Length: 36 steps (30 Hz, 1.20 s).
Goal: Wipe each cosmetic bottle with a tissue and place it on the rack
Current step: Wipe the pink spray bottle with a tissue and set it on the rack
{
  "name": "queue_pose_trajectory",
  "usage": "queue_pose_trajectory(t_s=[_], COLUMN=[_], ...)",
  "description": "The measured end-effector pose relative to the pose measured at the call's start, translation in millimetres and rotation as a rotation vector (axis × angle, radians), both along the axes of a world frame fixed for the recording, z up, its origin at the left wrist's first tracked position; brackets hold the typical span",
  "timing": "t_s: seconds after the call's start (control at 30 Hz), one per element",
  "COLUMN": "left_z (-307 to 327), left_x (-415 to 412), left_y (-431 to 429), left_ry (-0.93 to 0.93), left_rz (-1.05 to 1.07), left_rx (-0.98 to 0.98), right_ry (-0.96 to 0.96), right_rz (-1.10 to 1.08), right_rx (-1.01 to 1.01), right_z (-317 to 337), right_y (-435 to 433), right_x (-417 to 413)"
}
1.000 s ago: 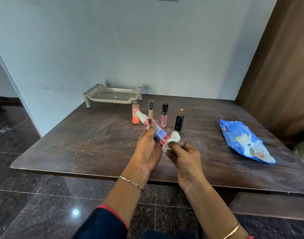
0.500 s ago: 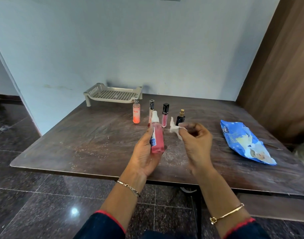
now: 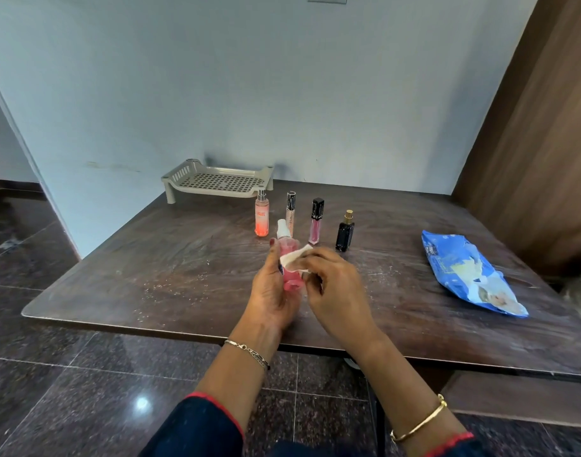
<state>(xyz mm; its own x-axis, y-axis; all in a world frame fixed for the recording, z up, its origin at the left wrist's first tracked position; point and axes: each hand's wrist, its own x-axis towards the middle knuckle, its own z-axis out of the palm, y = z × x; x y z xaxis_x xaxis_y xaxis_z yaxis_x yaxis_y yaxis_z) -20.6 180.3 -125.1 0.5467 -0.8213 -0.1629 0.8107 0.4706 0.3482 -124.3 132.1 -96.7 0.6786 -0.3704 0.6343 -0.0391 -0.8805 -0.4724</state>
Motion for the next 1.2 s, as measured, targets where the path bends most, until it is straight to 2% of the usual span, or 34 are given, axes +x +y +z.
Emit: queue_pose_trajectory(t_s=[0.13,0.3,0.37,0.43,0.7,0.87,1.07,1.13,1.2], left_z=[0,5,14,21,30,40,91,109,119], left_x=[5,27,36,45,82,108,150,173,197], left_y=[-1,12,24,34,59,55,25,9,-8], left_ry=[-0.023,-0.052,-0.150,-0.257,-0.567,-0.704,-0.987,-1.102,-1.223], left_rz=[0.070,0.214,0.257,0.301,0.314,0.333,0.387,0.420,0.467], left_rx=[0.054,0.161,0.226,0.310,0.501,0.648,0.696,0.739,0.840], right_ry=[0.042,0.136,0.151,0.207,0.426,0.337,0.115,0.098,0.124], right_rz=[0.100,0.199,0.202,0.189,0.132,0.119,-0.044,-0.094,-0.061], right_rx=[0.120,0.546,0.723,0.765,0.571,0.420,0.021,-0.122,-0.183], right_z=[-4,-6,-9,-13,-21,13,87,106,120], right_y=[-6,-20,-26,-31,-45,-45,-49,-58,-70], right_x=[-2,1,7,17,56,79,137,163,189])
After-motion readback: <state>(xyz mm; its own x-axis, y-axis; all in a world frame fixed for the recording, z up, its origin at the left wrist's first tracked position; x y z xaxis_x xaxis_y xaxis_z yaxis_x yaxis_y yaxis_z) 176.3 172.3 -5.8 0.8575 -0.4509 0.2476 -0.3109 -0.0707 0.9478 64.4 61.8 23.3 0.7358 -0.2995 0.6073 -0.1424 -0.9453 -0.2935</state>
